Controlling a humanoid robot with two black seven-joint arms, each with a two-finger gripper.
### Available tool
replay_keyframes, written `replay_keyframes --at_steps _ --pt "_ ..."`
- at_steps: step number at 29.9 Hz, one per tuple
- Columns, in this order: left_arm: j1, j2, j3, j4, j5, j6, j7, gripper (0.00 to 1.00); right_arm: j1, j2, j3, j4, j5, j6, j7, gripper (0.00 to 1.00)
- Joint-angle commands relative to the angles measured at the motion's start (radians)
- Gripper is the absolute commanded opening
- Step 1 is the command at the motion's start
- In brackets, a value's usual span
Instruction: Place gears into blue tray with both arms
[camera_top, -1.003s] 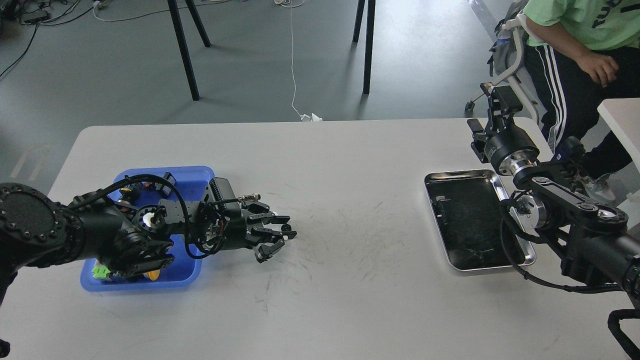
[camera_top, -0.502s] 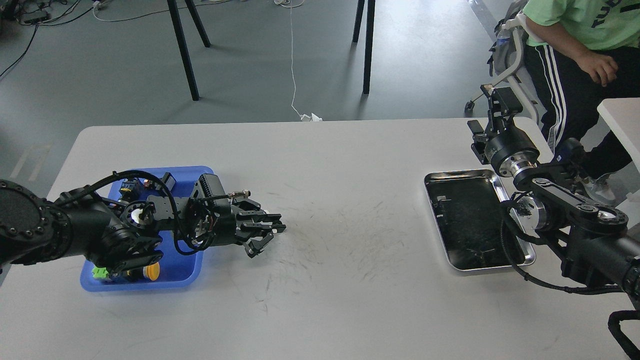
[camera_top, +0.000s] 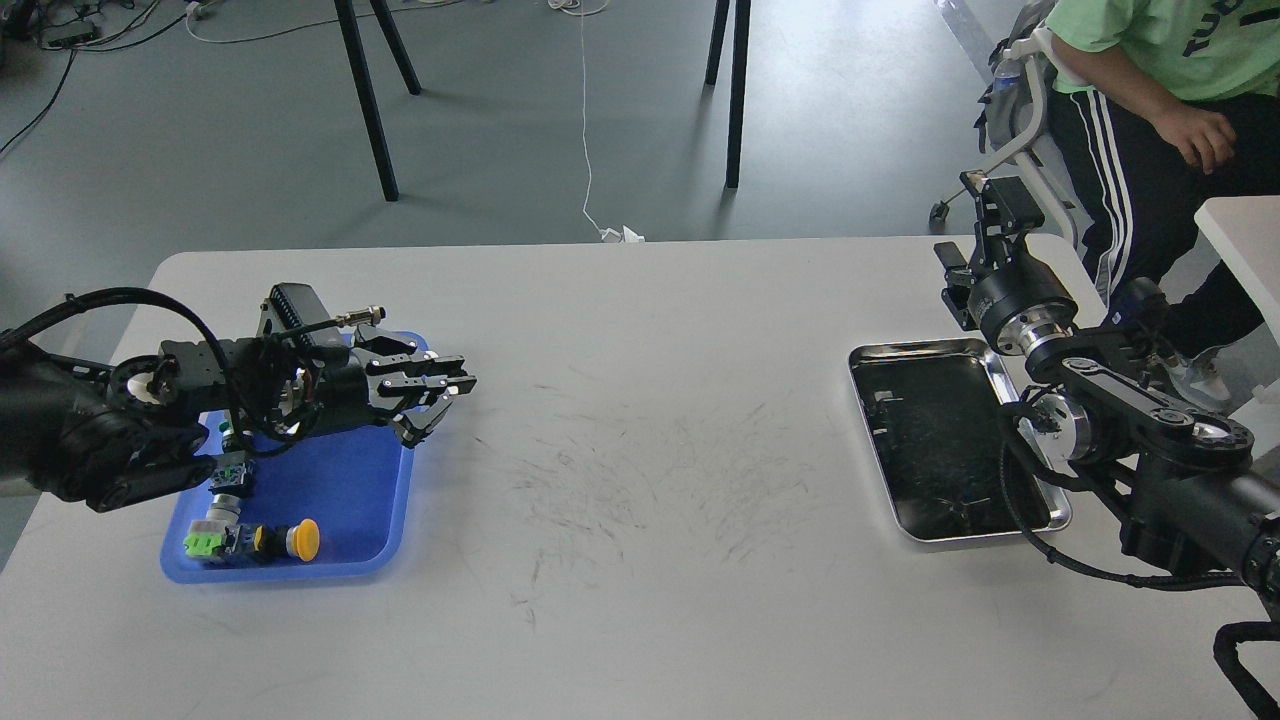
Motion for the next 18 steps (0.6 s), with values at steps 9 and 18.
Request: replay_keyframes --at_steps 9,18 --pt "0.101 0.193 -0.006 -0.011 0.04 0.0 0.0 0.2 0.006 0.003 -0.001 -0.001 -0.003 0.0 0.0 0.96" --pt "0.154 0.219 -0.055 -0.048 0.043 0.0 0.0 0.21 0.009 0.006 -0.005 -0.02 -0.003 0.002 0.0 0.96"
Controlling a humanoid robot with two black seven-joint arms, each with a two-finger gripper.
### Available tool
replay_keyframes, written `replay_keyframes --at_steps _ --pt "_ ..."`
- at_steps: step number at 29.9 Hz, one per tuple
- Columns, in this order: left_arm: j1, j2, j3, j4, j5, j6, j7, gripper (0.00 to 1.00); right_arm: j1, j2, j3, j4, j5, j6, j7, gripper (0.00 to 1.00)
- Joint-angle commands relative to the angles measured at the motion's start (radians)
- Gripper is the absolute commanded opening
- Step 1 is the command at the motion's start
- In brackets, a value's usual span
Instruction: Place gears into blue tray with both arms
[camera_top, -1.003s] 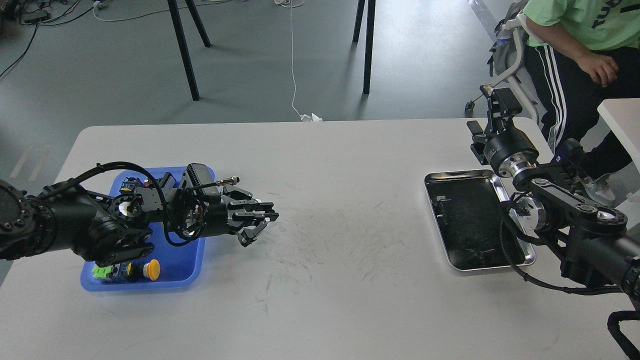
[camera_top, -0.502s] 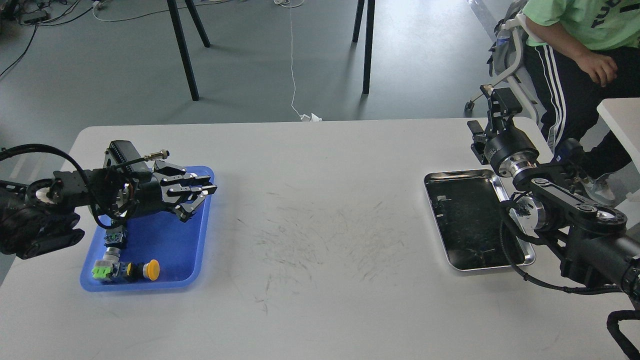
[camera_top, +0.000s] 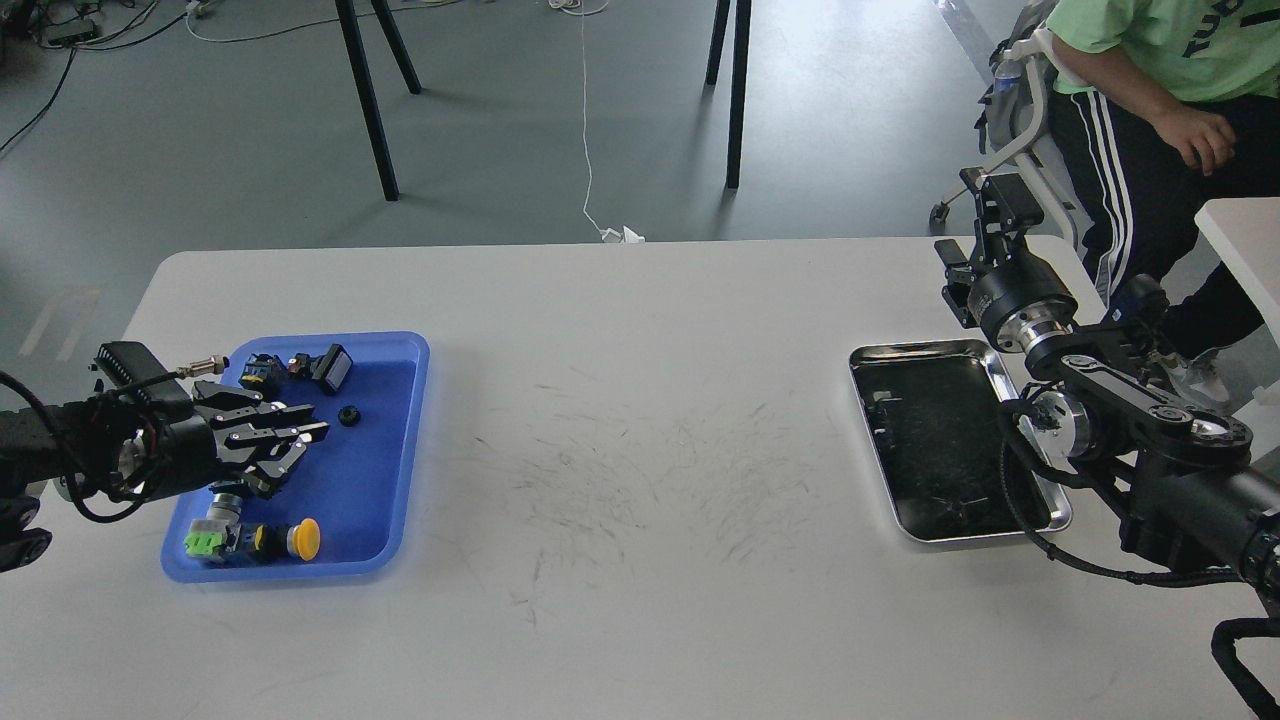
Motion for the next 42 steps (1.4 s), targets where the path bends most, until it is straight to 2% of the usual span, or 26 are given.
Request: replay_keyframes --at_steps 1,13,23,27,33,42 --pt "0.007 0.004 -0.004 -0.009 0.001 0.0 0.0 0.21 0.002 0.0 0.0 -0.001 0.0 0.001 0.0 0.96" --pt "0.011 0.005 -0.007 -0.046 -0.001 0.0 0.0 0.25 0.002 -0.001 -0.001 -0.002 0.0 0.002 0.0 0.96" --pt "0.035 0.028 -0.015 -0.045 -0.01 0.0 0.0 0.44 0.009 0.0 -0.003 -0.001 0.0 0.002 0.0 0.96" --pt "0.041 0.04 -0.024 -0.046 -0.009 0.0 0.0 0.46 0.01 0.0 -0.003 -0.001 0.0 0.002 0.0 0.96" --pt "0.044 0.057 -0.128 -0.049 -0.025 0.0 0.0 0.47 0.007 0.0 -0.003 -0.001 0.0 0.002 0.0 0.96" --pt "0.06 0.07 -0.375 -0.051 -0.277 0.0 0.0 0.53 0.006 0.0 -0.005 -0.001 0.0 0.002 0.0 0.96"
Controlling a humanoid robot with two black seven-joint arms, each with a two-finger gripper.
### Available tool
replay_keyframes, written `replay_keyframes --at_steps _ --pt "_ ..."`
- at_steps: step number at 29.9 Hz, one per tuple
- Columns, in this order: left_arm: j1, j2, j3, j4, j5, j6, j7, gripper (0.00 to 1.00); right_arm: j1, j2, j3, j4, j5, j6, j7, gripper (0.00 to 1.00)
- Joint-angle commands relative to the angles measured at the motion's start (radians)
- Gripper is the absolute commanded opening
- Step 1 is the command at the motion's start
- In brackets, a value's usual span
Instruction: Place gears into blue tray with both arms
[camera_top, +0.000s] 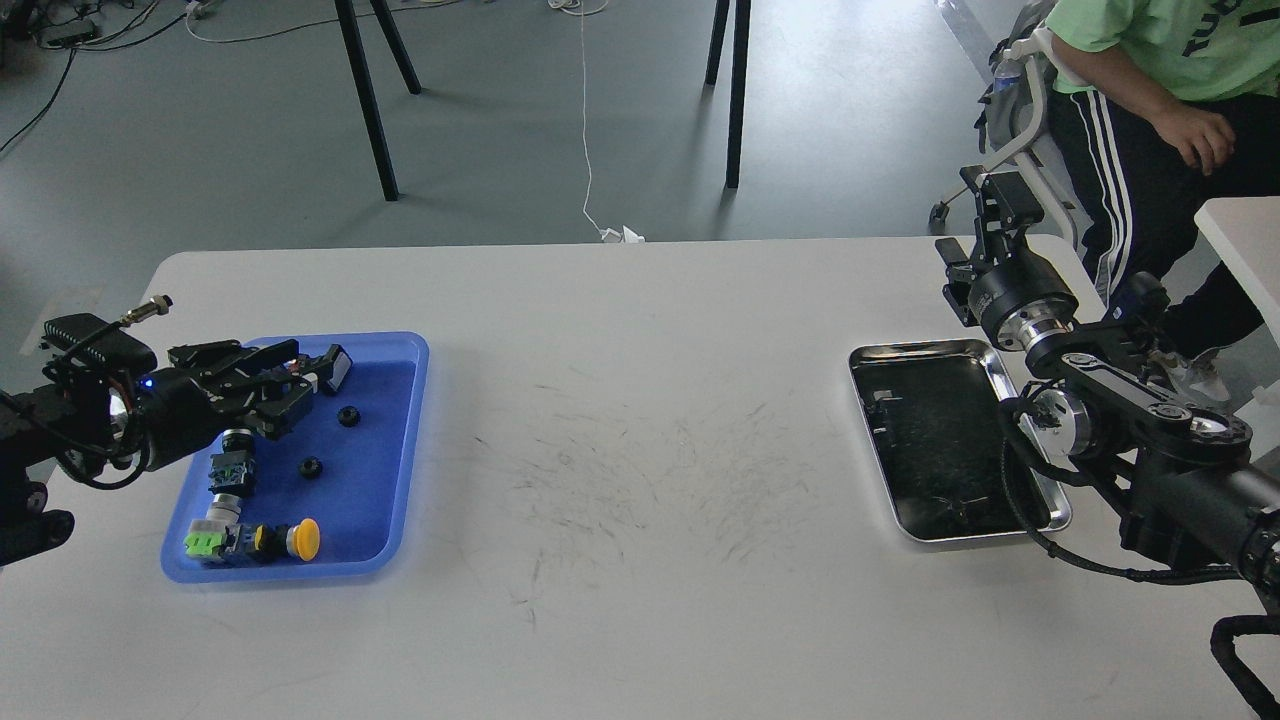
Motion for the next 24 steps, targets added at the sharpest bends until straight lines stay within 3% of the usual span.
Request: replay_keyframes --at_steps 1,9,14,16,18,22,24 --pt "-0.003 -0.005 -0.116 -0.008 -0.128 0.0 0.0 0.54 0.0 0.0 0.0 0.001 0.0 0.0 0.0 0.96" --pt "-0.022 -0.012 -0.27 -0.028 -0.45 -0.001 0.0 0.72 0.003 -0.002 -0.002 0.011 0.002 0.0 0.0 0.96" --pt "-0.017 -0.015 -0.411 -0.025 -0.69 -0.145 0.0 0.77 0.012 0.0 0.0 0.02 0.003 0.0 0.0 0.96" --pt "-0.015 -0.023 -0.448 -0.023 -0.768 -0.159 0.0 0.85 0.021 0.0 0.0 0.032 0.003 0.0 0.0 0.96" --pt "-0.014 -0.04 -0.471 -0.025 -0.828 -0.165 0.0 0.99 0.027 0.0 0.0 0.049 0.003 0.002 0.0 0.96" --pt "-0.006 -0.087 -0.477 -0.005 -0.877 -0.208 0.0 0.99 0.041 -0.008 0.002 0.099 0.005 0.011 0.0 0.99" --pt "0.001 -0.104 -0.475 -0.002 -0.888 -0.31 0.0 0.99 0.055 -0.009 0.002 0.115 0.005 0.017 0.0 0.99"
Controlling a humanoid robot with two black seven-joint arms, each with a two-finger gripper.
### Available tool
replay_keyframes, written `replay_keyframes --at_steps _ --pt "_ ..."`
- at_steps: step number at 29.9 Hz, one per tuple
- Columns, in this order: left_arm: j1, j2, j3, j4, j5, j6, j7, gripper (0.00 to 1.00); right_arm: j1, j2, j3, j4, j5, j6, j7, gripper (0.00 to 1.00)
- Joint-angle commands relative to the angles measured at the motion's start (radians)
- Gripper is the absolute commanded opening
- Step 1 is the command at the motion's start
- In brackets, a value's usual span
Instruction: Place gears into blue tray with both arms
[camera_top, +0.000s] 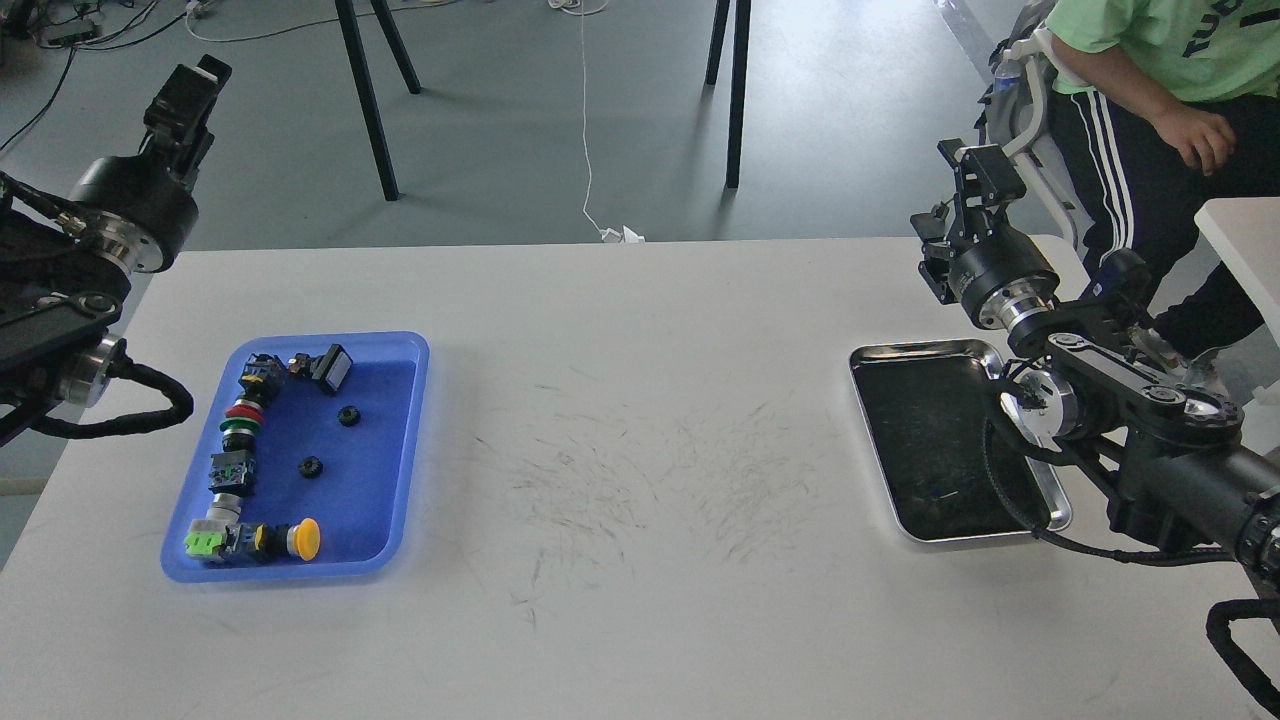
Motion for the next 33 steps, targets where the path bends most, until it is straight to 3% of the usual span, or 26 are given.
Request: replay_keyframes --at_steps 1,3,6,9,13,17,20,33 --pt "0.011 -0.034 -0.002 0.008 -0.021 -0.156 0.0 0.99 0.024 -0.004 0.003 0.028 0.0 0.014 0.0 0.99" --pt "0.011 -0.055 -0.004 0.024 -0.036 -0.227 0.0 0.99 0.036 -0.005 0.012 0.029 0.002 0.043 0.0 0.99" --pt "0.003 -0.075 -0.008 0.063 -0.087 -0.27 0.0 0.99 0.059 -0.004 0.012 0.042 0.003 0.069 0.0 0.99" --pt "-0.005 -0.083 -0.029 0.116 -0.165 -0.39 0.0 0.99 0.081 -0.001 0.012 0.034 0.003 0.08 0.0 0.99" --pt "0.009 -0.12 -0.157 0.129 -0.236 -0.491 0.0 0.99 0.098 0.005 0.02 0.042 0.022 0.071 -0.002 0.99" --pt "0.043 -0.127 -0.25 0.136 -0.236 -0.534 0.0 0.99 0.104 0.007 0.06 0.043 0.108 0.077 -0.061 0.99" --pt "0.061 -0.135 -0.286 0.145 -0.256 -0.729 0.0 0.99 0.106 0.01 0.084 0.045 0.14 0.077 -0.065 0.99" --pt "0.088 -0.193 -0.273 0.251 -0.248 -0.697 0.0 0.99 0.104 0.031 0.112 0.06 0.138 0.069 -0.062 0.99"
